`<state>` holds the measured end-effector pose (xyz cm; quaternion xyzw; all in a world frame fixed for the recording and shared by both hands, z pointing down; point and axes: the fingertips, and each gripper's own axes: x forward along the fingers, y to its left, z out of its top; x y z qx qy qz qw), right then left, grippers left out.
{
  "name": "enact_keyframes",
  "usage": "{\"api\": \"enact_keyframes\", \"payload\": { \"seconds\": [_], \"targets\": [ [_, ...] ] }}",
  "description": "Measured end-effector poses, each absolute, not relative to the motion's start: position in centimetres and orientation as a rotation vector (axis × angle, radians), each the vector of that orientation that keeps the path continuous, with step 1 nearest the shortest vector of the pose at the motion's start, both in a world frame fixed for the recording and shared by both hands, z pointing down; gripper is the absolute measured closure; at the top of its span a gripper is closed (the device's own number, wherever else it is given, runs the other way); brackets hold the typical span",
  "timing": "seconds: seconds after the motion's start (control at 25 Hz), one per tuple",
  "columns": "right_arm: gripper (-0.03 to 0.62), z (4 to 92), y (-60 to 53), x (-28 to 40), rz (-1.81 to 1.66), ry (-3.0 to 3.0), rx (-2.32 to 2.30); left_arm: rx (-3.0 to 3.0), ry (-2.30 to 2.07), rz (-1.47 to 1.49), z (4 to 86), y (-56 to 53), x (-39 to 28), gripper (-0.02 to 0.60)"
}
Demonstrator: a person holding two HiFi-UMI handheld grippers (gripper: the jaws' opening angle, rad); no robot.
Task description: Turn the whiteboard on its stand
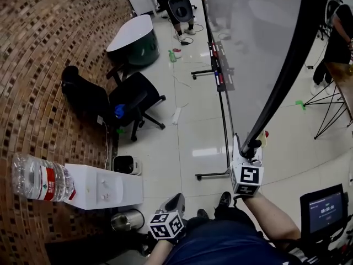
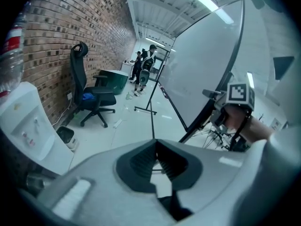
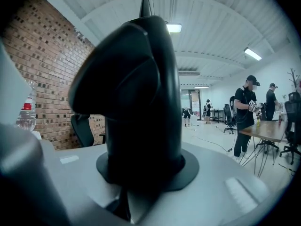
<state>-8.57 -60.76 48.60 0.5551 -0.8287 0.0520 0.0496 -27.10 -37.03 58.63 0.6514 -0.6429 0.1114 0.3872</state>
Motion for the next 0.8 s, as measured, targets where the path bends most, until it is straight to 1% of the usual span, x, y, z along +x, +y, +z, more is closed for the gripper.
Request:
{"api": "enact_keyframes", "payload": {
  "seconds": [0.24, 0.52, 0.8],
  "targets": [
    [0.475, 49.0, -58.5, -5.9, 0.175, -2.527, 1.690, 1.727, -1.637, 0.188, 57.7, -35.1, -25.5, 0.575],
    [0.476, 48.4, -55.2, -4.4, 0.183, -2.513, 1.717, 1.620, -1.570, 0.106, 61.1, -28.0, -25.8, 0.575],
    [0.473, 48.8, -52.0, -3.8, 0.179, -2.497, 1.705, 1.629, -1.631, 0.121, 58.9, -24.5, -26.1, 0.575]
  ]
}}
